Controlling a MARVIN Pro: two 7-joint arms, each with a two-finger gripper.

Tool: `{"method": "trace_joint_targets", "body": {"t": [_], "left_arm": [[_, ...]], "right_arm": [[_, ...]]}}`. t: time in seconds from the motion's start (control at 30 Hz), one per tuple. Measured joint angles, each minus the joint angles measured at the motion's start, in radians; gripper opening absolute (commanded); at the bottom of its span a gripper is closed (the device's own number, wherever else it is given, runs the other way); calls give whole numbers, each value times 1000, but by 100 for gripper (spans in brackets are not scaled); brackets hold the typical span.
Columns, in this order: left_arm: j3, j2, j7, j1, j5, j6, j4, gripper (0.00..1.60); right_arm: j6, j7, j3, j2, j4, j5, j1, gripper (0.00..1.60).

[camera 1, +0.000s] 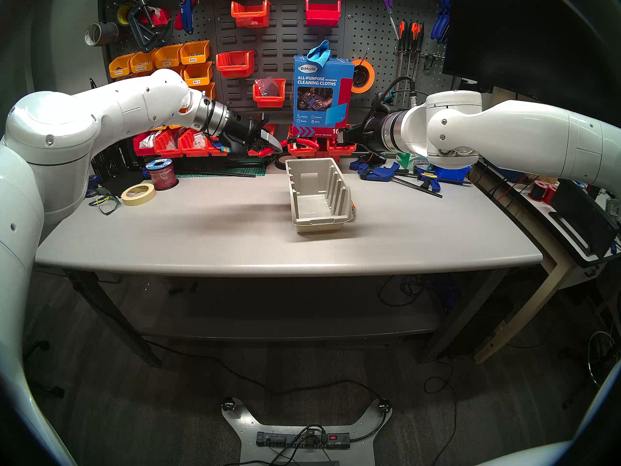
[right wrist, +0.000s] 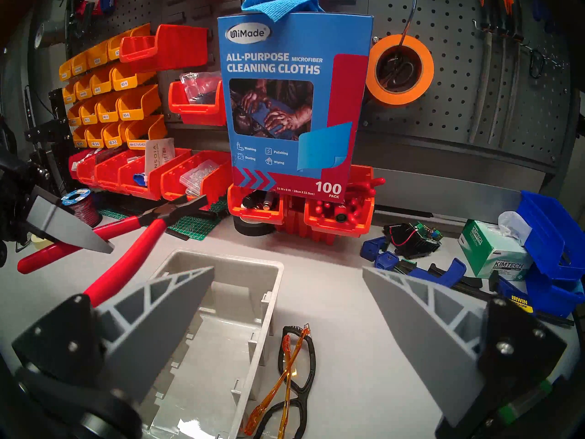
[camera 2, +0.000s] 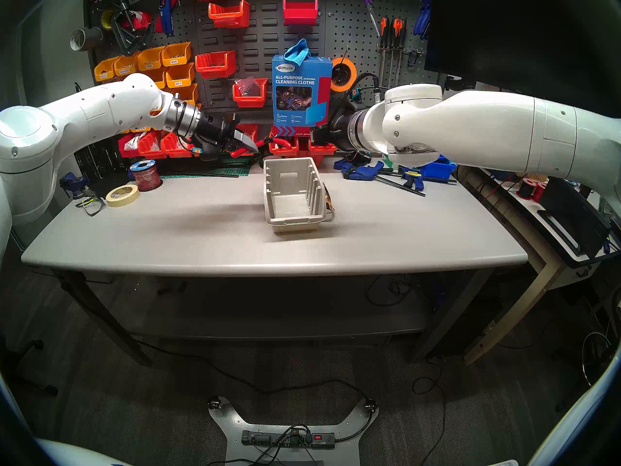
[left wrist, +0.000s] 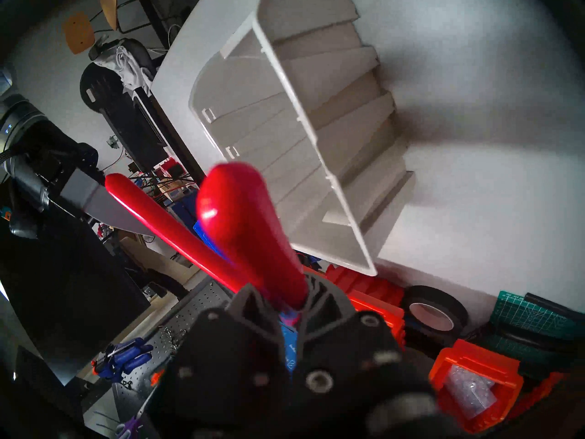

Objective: Take out tools from the storage box

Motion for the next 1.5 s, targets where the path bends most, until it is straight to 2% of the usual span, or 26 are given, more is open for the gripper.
{"method": "trace_joint_targets", "body": {"t": [0.33,0.83,0.93,1.07,1.3,1.5], "left_arm": [[30,114,0,24,-8,0,-60,0],[26,292,5,104,-46,7,-241,0],[16,331,37,130,-38,50,-290,0],[-1,355,90,167,-2,114,-299,0],[-58,358,146,265,45,243,-237,0],[-127,337,167,340,37,349,-177,0]], "right_arm": [[0,-1,0,0,0,0,0,160],[0,-3,0,0,0,0,1,160],[0,-4,0,0,-1,0,1,160],[0,-6,0,0,-1,0,1,160],[0,-8,0,0,-1,0,2,160],[0,-9,0,0,-1,0,2,160]]}}
